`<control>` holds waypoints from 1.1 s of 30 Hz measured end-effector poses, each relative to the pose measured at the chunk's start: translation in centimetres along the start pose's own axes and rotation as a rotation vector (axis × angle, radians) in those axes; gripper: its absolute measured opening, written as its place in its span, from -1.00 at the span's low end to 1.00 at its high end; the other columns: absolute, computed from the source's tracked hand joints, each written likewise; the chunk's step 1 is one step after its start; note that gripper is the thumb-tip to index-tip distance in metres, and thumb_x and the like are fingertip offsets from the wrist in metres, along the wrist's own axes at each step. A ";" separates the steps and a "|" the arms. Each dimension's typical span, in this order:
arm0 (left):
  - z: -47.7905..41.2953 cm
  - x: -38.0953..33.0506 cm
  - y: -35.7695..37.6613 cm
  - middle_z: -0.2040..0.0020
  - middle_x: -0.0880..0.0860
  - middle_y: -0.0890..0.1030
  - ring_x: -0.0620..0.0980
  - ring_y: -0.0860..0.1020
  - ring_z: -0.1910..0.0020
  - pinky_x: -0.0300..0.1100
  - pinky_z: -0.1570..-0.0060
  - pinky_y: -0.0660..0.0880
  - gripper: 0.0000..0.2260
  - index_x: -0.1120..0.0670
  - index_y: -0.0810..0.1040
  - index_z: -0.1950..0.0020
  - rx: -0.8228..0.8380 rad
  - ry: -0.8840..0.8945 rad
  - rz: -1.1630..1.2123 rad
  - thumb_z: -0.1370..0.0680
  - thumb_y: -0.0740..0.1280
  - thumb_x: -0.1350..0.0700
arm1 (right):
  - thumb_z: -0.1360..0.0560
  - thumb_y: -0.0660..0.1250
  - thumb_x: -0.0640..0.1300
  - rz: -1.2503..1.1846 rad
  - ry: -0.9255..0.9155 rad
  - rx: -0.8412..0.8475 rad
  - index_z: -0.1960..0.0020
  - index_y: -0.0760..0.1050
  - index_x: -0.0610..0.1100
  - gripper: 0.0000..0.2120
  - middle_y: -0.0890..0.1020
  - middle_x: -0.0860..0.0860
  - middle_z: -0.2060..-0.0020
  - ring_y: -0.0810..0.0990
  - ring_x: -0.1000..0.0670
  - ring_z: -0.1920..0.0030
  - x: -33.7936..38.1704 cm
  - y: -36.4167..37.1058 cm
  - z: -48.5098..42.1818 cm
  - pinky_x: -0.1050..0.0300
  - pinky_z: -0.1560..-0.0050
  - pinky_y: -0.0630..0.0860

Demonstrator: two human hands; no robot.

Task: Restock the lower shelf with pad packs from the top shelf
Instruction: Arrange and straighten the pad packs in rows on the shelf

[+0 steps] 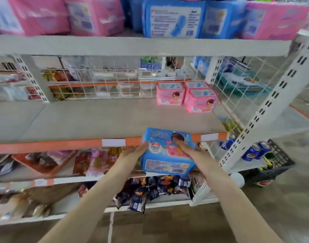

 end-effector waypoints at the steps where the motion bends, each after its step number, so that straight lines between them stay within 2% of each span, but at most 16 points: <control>1: 0.1 -0.3 -1.8 0.05 -0.08 0.74 0.01 0.69 -0.03 -0.03 -0.17 0.55 -0.41 -0.02 0.66 -0.06 -0.037 0.033 -0.028 -0.24 0.49 -0.42 | -0.44 0.40 0.29 0.022 -0.056 -0.021 -0.04 0.57 0.06 -0.65 0.62 0.09 0.07 0.57 0.10 0.09 1.1 1.2 0.0 0.22 0.18 0.46; 3: 0.7 -1.6 -4.3 0.12 -0.14 0.73 -0.16 0.67 0.10 -0.33 0.09 0.54 -0.75 -0.01 0.63 -0.04 -0.049 0.155 -0.053 -0.46 0.50 -0.11 | -0.49 0.41 0.13 0.003 -0.225 0.014 -0.16 0.59 0.02 -0.70 0.68 0.08 -0.04 0.63 0.05 -0.07 2.6 2.6 1.1 0.24 0.09 0.49; 4: 1.1 -2.2 -5.1 0.09 -0.15 0.73 -0.22 0.64 0.15 -0.42 0.20 0.49 -0.82 0.00 0.62 -0.09 -0.019 0.224 -0.074 -0.51 0.48 0.09 | -0.50 0.42 0.03 -0.041 -0.323 0.044 -0.23 0.56 0.01 -0.68 0.69 0.08 -0.10 0.63 0.04 -0.15 4.0 4.2 0.9 0.21 -0.02 0.53; 6: 1.6 -2.9 -6.9 -0.01 -0.11 0.72 -0.27 0.62 0.12 -0.44 0.19 0.46 -0.68 0.03 0.58 -0.22 0.018 0.325 -0.147 -0.51 0.45 0.28 | -0.48 0.47 -0.12 -0.035 -0.459 0.094 -0.34 0.49 -0.04 -0.55 0.66 0.07 -0.19 0.61 0.04 -0.24 5.2 6.6 1.2 0.11 -0.20 0.54; 9: 1.7 -3.3 -10.0 -0.03 -0.18 0.71 -0.28 0.63 -0.01 -0.40 0.05 0.49 -0.62 0.11 0.54 -0.29 0.001 0.410 -0.147 -0.52 0.38 0.41 | -0.45 0.47 -0.15 0.002 -0.565 0.107 -0.45 0.38 -0.07 -0.40 0.63 0.07 -0.25 0.59 0.04 -0.27 6.5 10.0 1.0 0.14 -0.23 0.53; 12: 1.3 -3.7 -13.0 -0.04 -0.24 0.70 -0.30 0.61 -0.07 -0.41 -0.03 0.48 -0.62 0.09 0.53 -0.27 -0.036 0.459 -0.151 -0.54 0.33 0.44 | -0.47 0.47 -0.17 -0.001 -0.586 0.102 -0.46 0.36 -0.06 -0.39 0.64 0.15 -0.20 0.59 0.12 -0.24 6.8 12.7 0.4 0.28 -0.14 0.55; 15: 1.1 -4.2 -15.1 -0.11 -0.19 0.69 -0.23 0.61 -0.14 -0.36 -0.09 0.49 -0.61 0.00 0.54 -0.25 -0.020 0.492 -0.129 -0.53 0.34 0.39 | -0.45 0.43 -0.13 0.016 -0.572 0.086 -0.49 0.33 -0.04 -0.37 0.63 0.14 -0.22 0.58 0.09 -0.26 6.8 15.1 0.0 0.10 -0.24 0.54; 17: 0.8 -4.2 -16.1 -0.10 -0.18 0.69 -0.22 0.62 -0.12 -0.35 -0.06 0.51 -0.63 -0.01 0.53 -0.24 -0.021 0.515 -0.128 -0.51 0.32 0.33 | -0.47 0.41 -0.07 0.025 -0.585 0.071 -0.48 0.34 -0.03 -0.40 0.64 0.14 -0.21 0.59 0.10 -0.24 7.1 16.2 0.1 0.12 -0.23 0.52; 20: -0.3 -3.3 -16.6 -0.06 -0.13 0.71 -0.17 0.65 -0.06 -0.29 0.02 0.57 -0.66 0.01 0.52 -0.25 -0.008 0.481 -0.086 -0.61 0.25 0.39 | -0.52 0.37 0.01 0.026 -0.543 0.017 -0.41 0.42 0.03 -0.53 0.67 0.10 -0.13 0.63 0.09 -0.17 6.9 17.1 -0.1 0.11 -0.16 0.55; 23: -1.4 -2.8 -17.2 0.08 -0.07 0.73 -0.16 0.65 0.13 -0.28 0.23 0.57 -0.78 0.09 0.60 -0.21 -0.098 0.435 -0.062 -0.63 0.27 0.30 | -0.52 0.37 0.18 0.155 -0.469 -0.077 -0.07 0.56 0.03 -0.75 0.67 -0.07 0.16 0.64 -0.02 0.16 6.9 16.5 -0.5 -0.04 0.10 0.55; 24: -1.7 -3.0 -17.1 0.14 -0.06 0.72 -0.19 0.60 0.24 -0.30 0.32 0.53 -0.81 0.10 0.64 -0.16 -0.129 0.437 -0.085 -0.63 0.29 0.26 | -0.52 0.37 0.17 0.207 -0.439 -0.111 0.04 0.55 -0.05 -0.72 0.60 -0.13 0.26 0.55 -0.04 0.29 6.9 15.9 -0.9 0.05 0.22 0.46; 26: -2.4 -3.6 -16.4 0.22 0.00 0.70 -0.14 0.51 0.34 -0.26 0.38 0.44 -0.84 0.07 0.68 -0.09 -0.138 0.458 -0.136 -0.64 0.31 0.19 | -0.55 0.35 0.12 0.264 -0.412 -0.160 0.10 0.53 -0.14 -0.69 0.47 -0.10 0.39 0.38 0.01 0.40 7.2 14.6 -1.7 0.19 0.35 0.27; 28: -3.4 -4.2 -15.4 0.31 -0.04 0.68 -0.15 0.46 0.46 -0.30 0.45 0.38 -0.84 0.09 0.68 -0.07 -0.132 0.454 -0.164 -0.64 0.30 0.18 | -0.58 0.31 0.06 0.279 -0.424 -0.175 0.06 0.54 -0.14 -0.74 0.49 -0.06 0.39 0.41 0.02 0.40 7.8 13.5 -2.4 0.18 0.35 0.26; 30: -4.8 -4.7 -14.5 0.44 -0.16 0.61 -0.25 0.43 0.58 -0.39 0.55 0.32 -0.86 0.11 0.66 -0.03 -0.143 0.433 -0.202 -0.64 0.29 0.21 | -0.60 0.28 0.02 0.270 -0.447 -0.176 0.01 0.54 -0.11 -0.80 0.61 -0.07 0.32 0.54 -0.04 0.32 8.3 12.8 -3.4 0.10 0.31 0.37; 31: -5.4 -5.1 -14.2 0.47 -0.19 0.59 -0.27 0.47 0.57 -0.40 0.54 0.34 -0.86 0.11 0.66 -0.04 -0.150 0.425 -0.237 -0.64 0.29 0.21 | -0.61 0.27 0.00 0.262 -0.453 -0.176 -0.01 0.54 -0.08 -0.83 0.64 -0.04 0.30 0.59 -0.04 0.28 8.4 12.5 -4.0 0.12 0.29 0.42; 33: -6.6 -5.8 -13.7 0.35 -0.22 0.66 -0.32 0.58 0.39 -0.37 0.37 0.48 -0.87 0.08 0.67 -0.07 -0.155 0.415 -0.277 -0.62 0.33 0.19 | -0.63 0.26 -0.04 0.221 -0.462 -0.167 -0.07 0.54 -0.05 -0.88 0.67 0.01 0.27 0.64 -0.01 0.24 8.7 12.1 -5.5 0.18 0.27 0.47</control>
Point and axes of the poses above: each hand's wrist, its own z-axis away from the middle knuckle, its own y-axis out of the palm, x = y × z, the point moved 10 cm from there along -z, towards the middle knuckle
